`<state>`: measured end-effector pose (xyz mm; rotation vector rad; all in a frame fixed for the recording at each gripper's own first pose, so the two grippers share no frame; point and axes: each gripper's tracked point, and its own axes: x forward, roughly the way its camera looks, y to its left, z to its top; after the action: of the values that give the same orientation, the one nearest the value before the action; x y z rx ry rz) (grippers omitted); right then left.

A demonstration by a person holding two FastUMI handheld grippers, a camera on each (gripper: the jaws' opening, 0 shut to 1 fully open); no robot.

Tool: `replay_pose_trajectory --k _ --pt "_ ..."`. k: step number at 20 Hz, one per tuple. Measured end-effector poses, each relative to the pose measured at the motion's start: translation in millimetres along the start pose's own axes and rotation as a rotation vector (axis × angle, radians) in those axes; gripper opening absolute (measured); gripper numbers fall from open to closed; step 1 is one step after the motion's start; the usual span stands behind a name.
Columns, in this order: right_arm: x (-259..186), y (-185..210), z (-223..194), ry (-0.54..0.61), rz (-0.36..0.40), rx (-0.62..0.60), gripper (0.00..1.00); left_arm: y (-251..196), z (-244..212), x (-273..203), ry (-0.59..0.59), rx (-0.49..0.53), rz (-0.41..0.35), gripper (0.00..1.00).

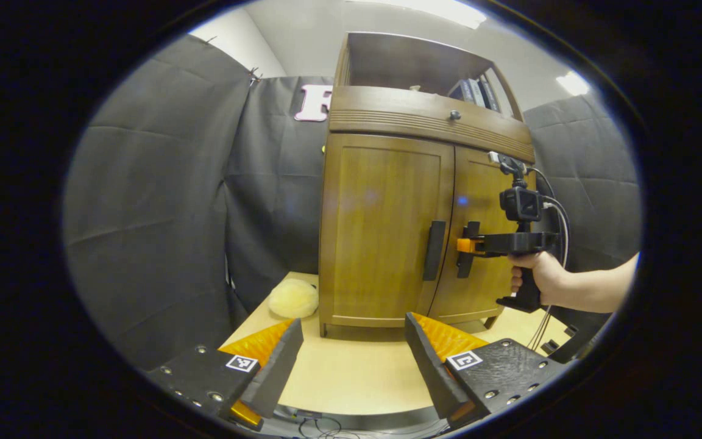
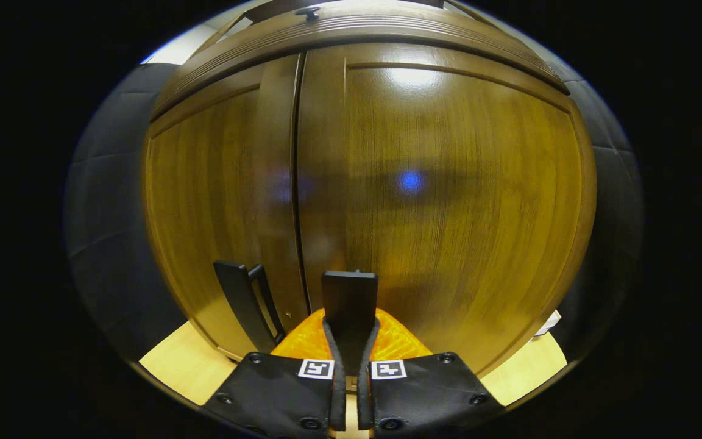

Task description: Open the right door of the double-door shoe cabinet with the right hand, and open the left door with the left hand.

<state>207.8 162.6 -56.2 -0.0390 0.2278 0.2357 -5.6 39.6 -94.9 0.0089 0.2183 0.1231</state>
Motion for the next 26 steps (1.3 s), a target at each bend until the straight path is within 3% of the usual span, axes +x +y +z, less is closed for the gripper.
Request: replay_pose_trajectory --k 2,18,26 --pt "0.0 0.5 1.0 -0.004 0.007 -0.013 0.05 -0.7 0.5 0.6 -0.002 -0.005 -0.006 0.98" --pt "-2.2 3.7 4.7 -0.004 0.059 -0.011 0.07 -6.5 11.1 -7.0 -0.017 0.004 -0.064 0.98" --pt "0.3 4.6 4.7 -0.008 0.076 0.009 0.07 -11.5 8.5 -7.6 -0.022 0.030 -0.128 0.98"
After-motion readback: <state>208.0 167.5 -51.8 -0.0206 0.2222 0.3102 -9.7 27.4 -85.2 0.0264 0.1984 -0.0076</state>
